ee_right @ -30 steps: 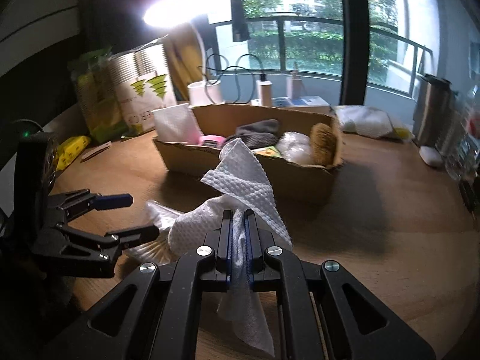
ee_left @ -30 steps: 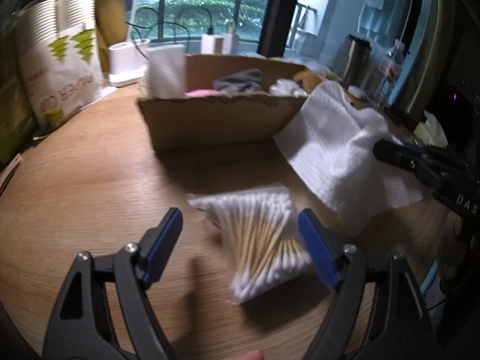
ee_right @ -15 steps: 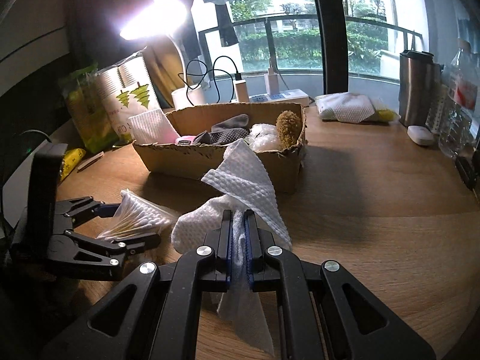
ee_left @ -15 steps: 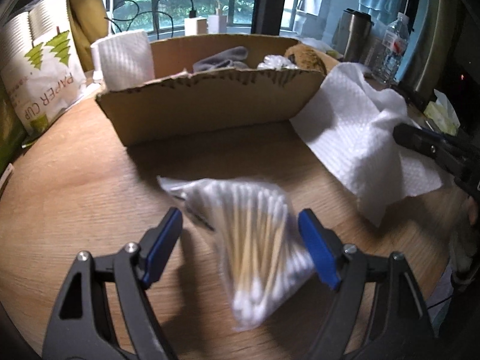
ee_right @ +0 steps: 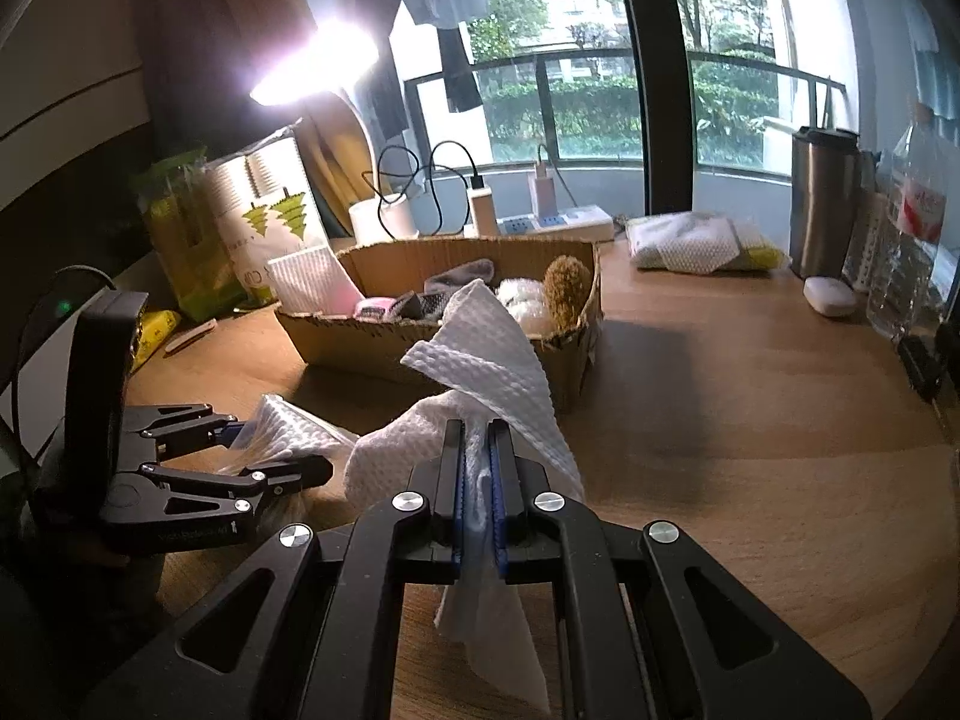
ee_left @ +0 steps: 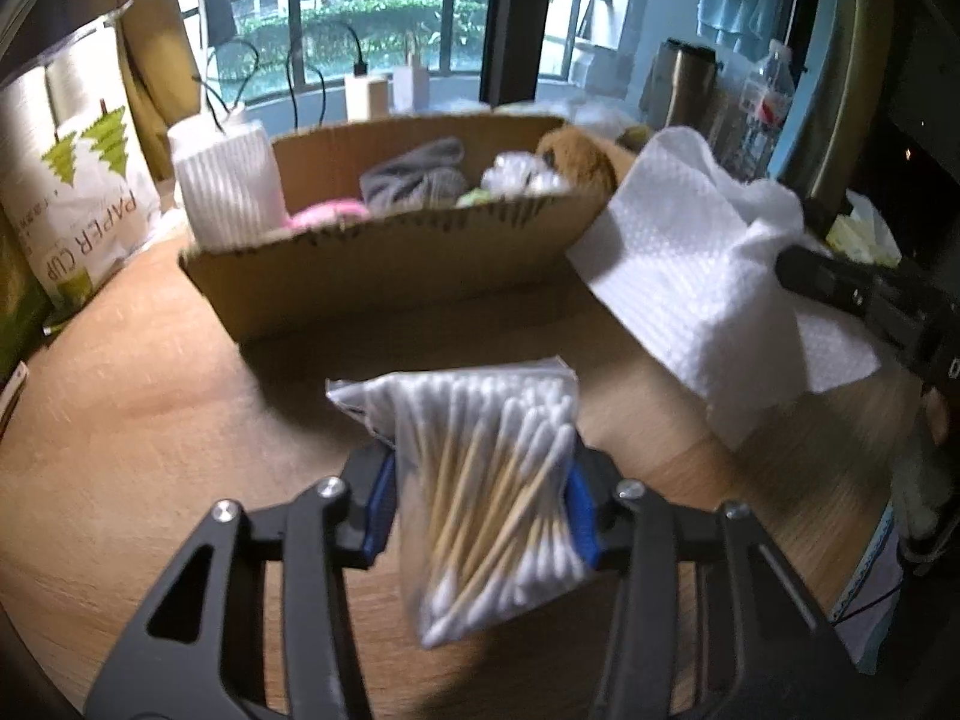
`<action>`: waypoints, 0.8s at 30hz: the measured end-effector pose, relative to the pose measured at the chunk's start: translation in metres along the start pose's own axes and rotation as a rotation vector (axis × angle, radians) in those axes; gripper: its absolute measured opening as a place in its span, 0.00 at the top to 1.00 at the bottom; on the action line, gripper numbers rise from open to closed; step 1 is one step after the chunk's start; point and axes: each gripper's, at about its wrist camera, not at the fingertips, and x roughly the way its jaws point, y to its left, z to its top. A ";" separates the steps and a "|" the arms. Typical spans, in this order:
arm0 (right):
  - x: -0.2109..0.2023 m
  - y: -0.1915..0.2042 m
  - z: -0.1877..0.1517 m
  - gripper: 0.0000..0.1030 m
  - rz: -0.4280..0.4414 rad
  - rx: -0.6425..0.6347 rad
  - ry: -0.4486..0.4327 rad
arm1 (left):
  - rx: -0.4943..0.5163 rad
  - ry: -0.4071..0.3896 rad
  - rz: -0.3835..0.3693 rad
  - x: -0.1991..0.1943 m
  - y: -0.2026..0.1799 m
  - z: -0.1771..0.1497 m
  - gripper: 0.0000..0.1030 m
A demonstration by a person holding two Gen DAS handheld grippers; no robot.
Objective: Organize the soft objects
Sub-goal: 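Lower the cotton swab bag into the box and open the left gripper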
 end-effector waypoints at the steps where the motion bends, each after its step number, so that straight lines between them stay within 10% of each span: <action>1: -0.002 0.000 0.002 0.92 0.000 0.000 -0.006 | -0.003 -0.008 0.000 -0.002 0.000 0.004 0.54; 24: -0.034 -0.048 0.053 0.92 -0.088 0.004 -0.110 | 0.038 -0.180 -0.029 -0.018 -0.027 0.096 0.54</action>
